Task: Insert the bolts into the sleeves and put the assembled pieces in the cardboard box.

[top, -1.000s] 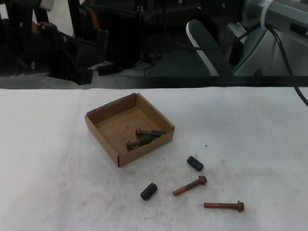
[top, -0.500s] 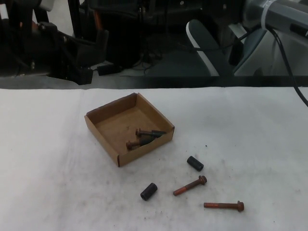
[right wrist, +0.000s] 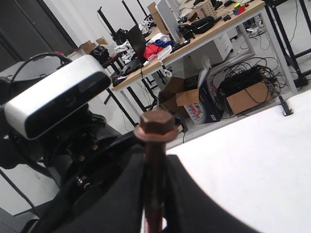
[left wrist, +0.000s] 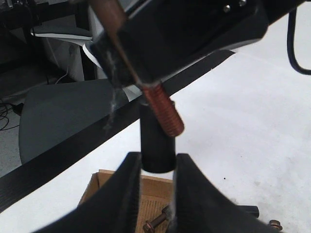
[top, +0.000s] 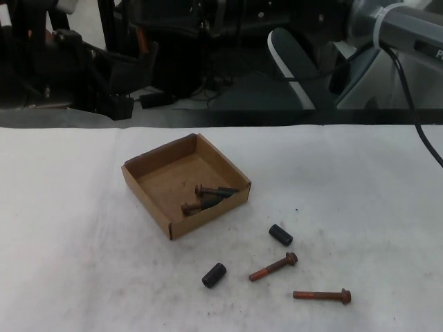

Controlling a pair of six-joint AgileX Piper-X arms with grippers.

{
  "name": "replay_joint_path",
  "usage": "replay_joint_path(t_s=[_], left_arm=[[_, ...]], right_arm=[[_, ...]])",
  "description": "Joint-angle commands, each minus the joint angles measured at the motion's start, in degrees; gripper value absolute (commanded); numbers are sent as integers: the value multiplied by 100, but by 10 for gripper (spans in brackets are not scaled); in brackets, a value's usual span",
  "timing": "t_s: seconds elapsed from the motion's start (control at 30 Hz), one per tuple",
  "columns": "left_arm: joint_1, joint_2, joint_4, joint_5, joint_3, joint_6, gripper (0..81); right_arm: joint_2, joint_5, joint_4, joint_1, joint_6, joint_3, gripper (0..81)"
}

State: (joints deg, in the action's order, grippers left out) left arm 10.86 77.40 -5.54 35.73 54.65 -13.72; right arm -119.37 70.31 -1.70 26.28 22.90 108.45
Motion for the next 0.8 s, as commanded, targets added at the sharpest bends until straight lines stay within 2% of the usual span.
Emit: replay_joint_path(t_s=[0.0, 0.77], left_arm=[[-10, -27, 110, -12, 13, 41, 8], [-10, -27, 108, -1, 13, 41, 8]], right_arm=[[27, 51, 170, -61, 67, 12, 2], [27, 36, 281, -197, -26, 89, 2]])
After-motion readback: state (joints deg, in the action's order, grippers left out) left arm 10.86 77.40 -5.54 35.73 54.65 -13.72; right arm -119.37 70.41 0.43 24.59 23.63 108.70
